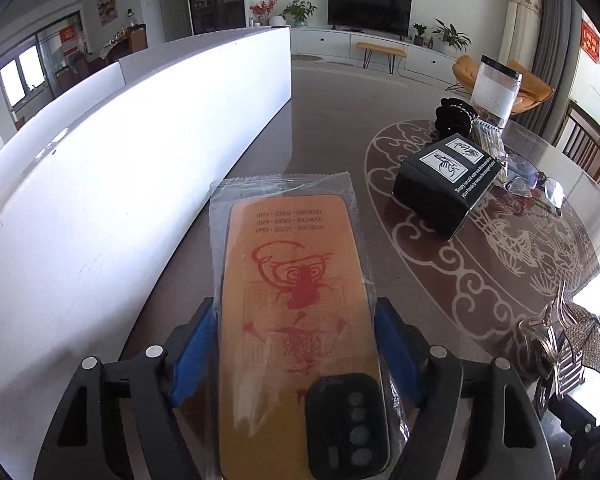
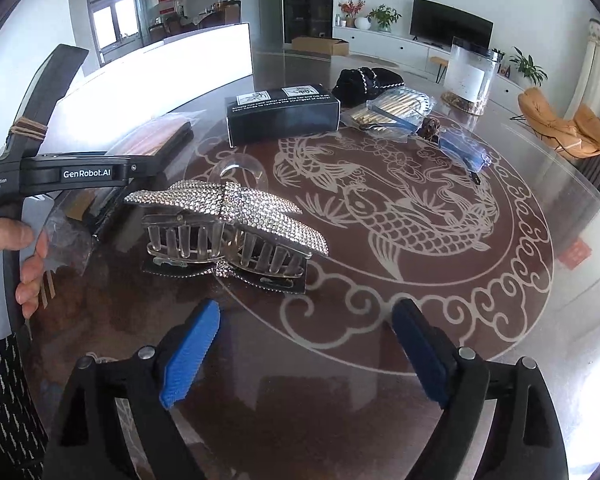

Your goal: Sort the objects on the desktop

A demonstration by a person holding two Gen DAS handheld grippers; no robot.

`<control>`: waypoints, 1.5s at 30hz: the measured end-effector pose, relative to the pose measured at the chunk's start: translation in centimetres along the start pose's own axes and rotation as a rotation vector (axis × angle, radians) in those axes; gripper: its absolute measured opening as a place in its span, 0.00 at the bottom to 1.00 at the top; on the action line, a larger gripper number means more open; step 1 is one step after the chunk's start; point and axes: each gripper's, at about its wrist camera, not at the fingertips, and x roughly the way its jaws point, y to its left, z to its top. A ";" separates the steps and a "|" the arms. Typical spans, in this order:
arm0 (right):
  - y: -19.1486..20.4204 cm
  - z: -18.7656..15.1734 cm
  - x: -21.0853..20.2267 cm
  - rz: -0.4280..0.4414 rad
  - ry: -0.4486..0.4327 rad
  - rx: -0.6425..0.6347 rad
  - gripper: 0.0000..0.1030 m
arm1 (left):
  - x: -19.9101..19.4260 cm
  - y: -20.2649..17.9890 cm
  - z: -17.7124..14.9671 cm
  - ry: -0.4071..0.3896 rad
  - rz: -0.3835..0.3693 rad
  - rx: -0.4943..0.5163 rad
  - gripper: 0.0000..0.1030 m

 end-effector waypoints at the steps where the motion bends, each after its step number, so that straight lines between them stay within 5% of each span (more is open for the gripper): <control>1: 0.0 0.0 0.0 0.003 -0.002 0.001 0.87 | -0.2 -0.1 -0.2 0.001 -0.010 0.012 0.73; 7: 0.8 0.6 -0.7 0.180 -0.064 0.078 0.87 | -1.7 -1.9 -1.9 0.006 -0.062 0.081 0.73; 15: 0.4 2.7 1.3 0.042 -0.057 0.152 0.81 | -2.1 -3.0 -2.4 0.006 -0.085 0.114 0.73; 21: -3.6 -0.7 -1.0 -0.080 -0.025 0.000 0.85 | -2.0 -3.3 -2.5 0.005 -0.077 0.109 0.76; 30: -8.8 -6.2 -5.7 -0.005 -0.032 0.248 0.90 | -1.5 -3.1 -2.4 0.031 -0.061 0.092 0.96; 45: -6.2 -1.6 -1.0 -0.202 0.015 0.303 1.00 | -1.4 -3.0 -2.5 0.042 -0.050 0.079 1.00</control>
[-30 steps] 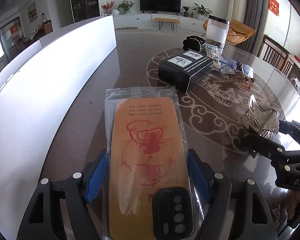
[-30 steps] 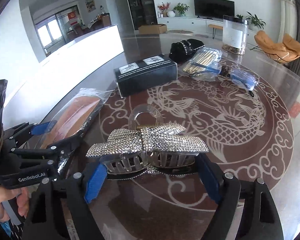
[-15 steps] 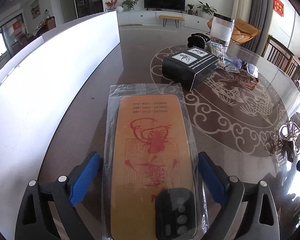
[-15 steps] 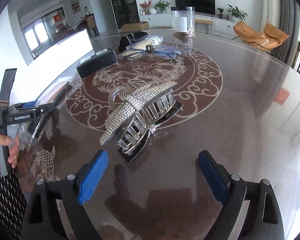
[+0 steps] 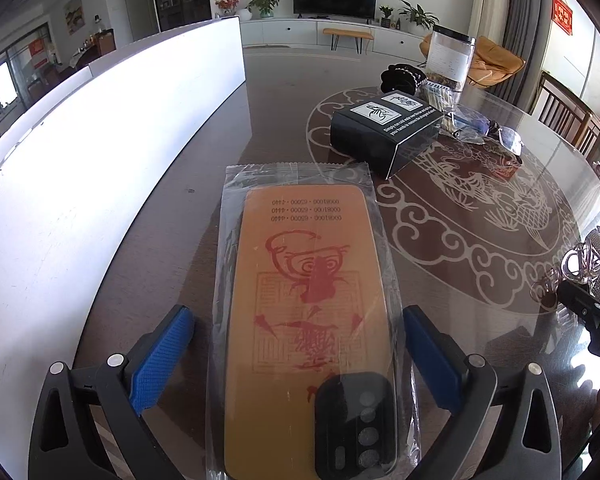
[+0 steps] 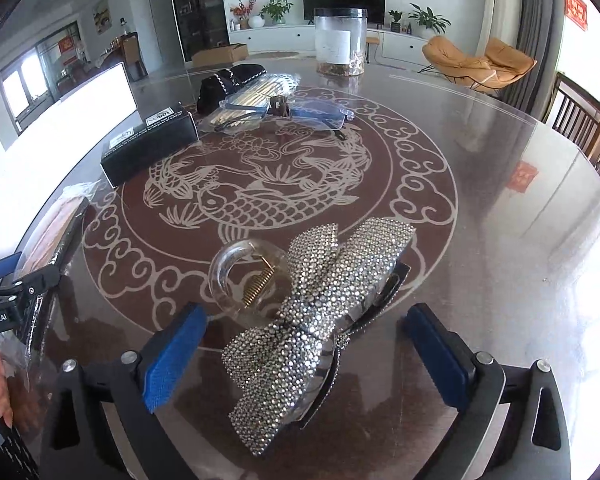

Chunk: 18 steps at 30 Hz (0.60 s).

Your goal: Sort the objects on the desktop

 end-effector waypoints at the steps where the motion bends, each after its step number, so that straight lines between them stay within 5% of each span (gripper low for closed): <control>1: 0.3 0.0 0.1 -0.017 0.006 -0.015 1.00 | 0.0 0.0 0.0 0.000 0.000 0.000 1.00; 18: 0.3 -0.1 0.2 -0.015 0.005 -0.016 1.00 | -0.2 0.0 -0.2 0.004 0.001 -0.003 1.00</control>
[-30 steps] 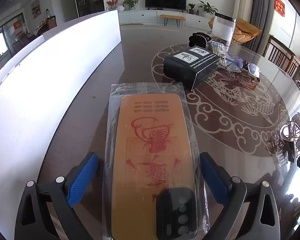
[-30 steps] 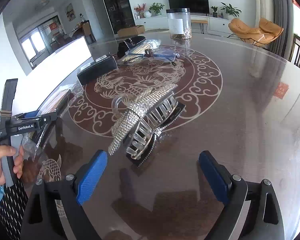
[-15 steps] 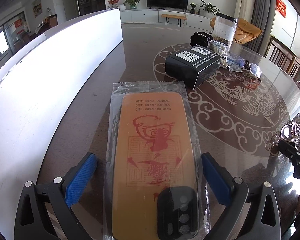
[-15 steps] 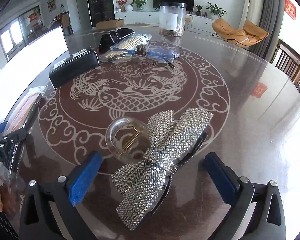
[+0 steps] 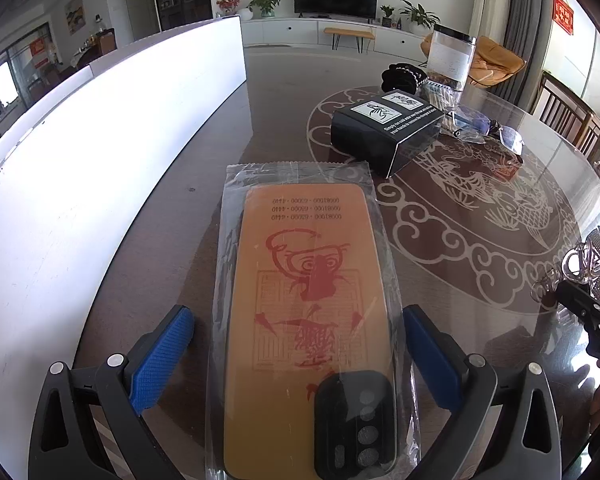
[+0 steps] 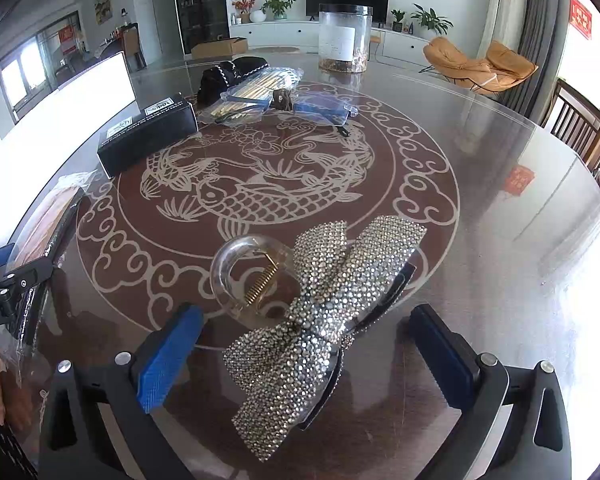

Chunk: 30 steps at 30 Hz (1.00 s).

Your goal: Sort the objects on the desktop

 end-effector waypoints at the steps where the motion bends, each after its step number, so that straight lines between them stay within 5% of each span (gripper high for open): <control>1: 0.0 0.0 0.0 0.000 0.000 0.000 1.00 | 0.0 0.0 0.0 0.001 -0.001 0.002 1.00; 3: 0.0 0.0 0.0 0.001 0.000 0.000 1.00 | -0.1 0.0 -0.1 0.000 -0.006 0.004 0.98; 5: -0.1 0.2 0.0 0.016 0.017 -0.017 1.00 | -0.8 -0.2 0.0 -0.031 -0.018 0.020 0.73; 6: -0.2 0.2 -0.1 0.018 0.018 -0.018 0.90 | -0.9 -0.2 0.0 -0.030 -0.016 0.027 0.73; 7: -0.4 0.1 -0.5 0.014 -0.004 -0.009 0.61 | -1.0 -0.2 -0.1 -0.031 -0.027 0.022 0.73; 8: -0.6 0.1 -1.0 0.015 -0.019 -0.002 0.58 | -1.2 -0.2 -0.1 -0.038 -0.044 0.018 0.72; 21: -2.5 -0.6 -4.8 0.136 -0.034 0.088 0.53 | -10.1 1.5 -1.1 -0.207 -0.124 -0.029 0.72; 25: 1.4 2.6 -6.1 0.232 -0.084 0.051 0.53 | -13.4 6.5 0.2 -0.246 -0.120 -0.113 0.72; 30: 11.7 7.5 -8.6 0.403 -0.156 -0.111 0.53 | -15.4 15.4 2.5 -0.254 0.004 -0.175 0.72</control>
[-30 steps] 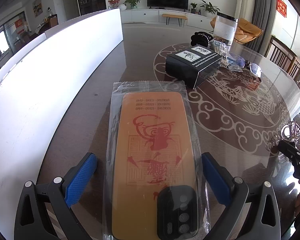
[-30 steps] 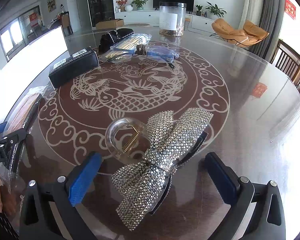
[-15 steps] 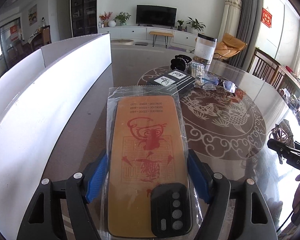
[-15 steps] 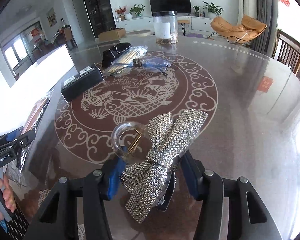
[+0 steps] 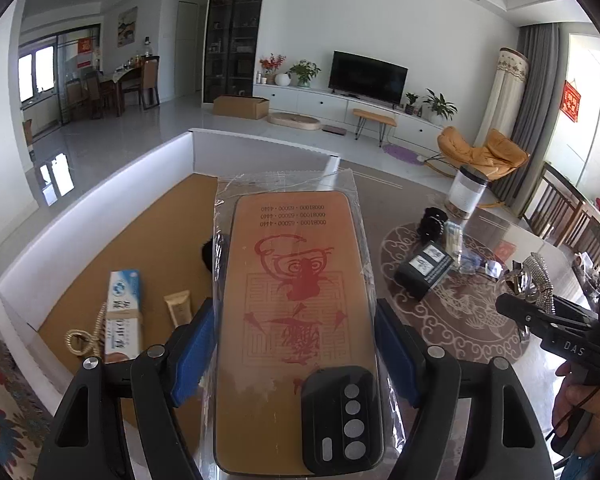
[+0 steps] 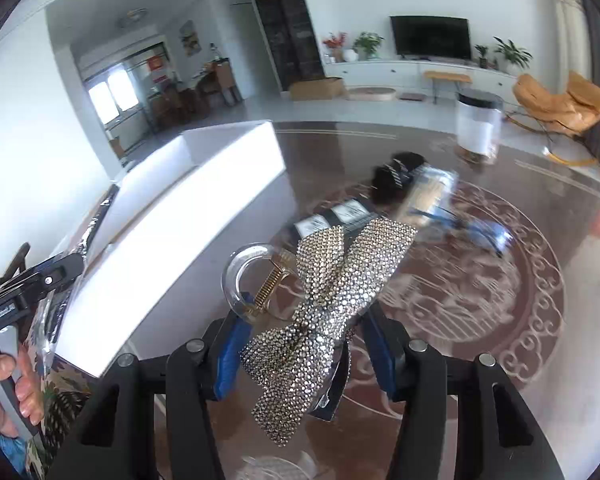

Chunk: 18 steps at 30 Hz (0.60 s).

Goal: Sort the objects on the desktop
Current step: 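Carry the bow clip and bagged case into the white box and open both tools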

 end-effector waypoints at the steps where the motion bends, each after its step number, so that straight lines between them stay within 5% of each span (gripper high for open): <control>1: 2.4 1.1 0.5 0.038 -0.008 -0.042 0.53 | 0.2 1.8 0.6 0.006 0.037 -0.007 0.72; 11: 23.8 6.4 8.2 0.355 0.068 -0.397 0.53 | 4.3 15.8 3.6 0.159 0.261 -0.096 0.72; 18: 29.2 4.3 15.8 0.389 0.268 -0.404 0.58 | 8.5 17.8 1.6 0.323 0.380 -0.047 0.74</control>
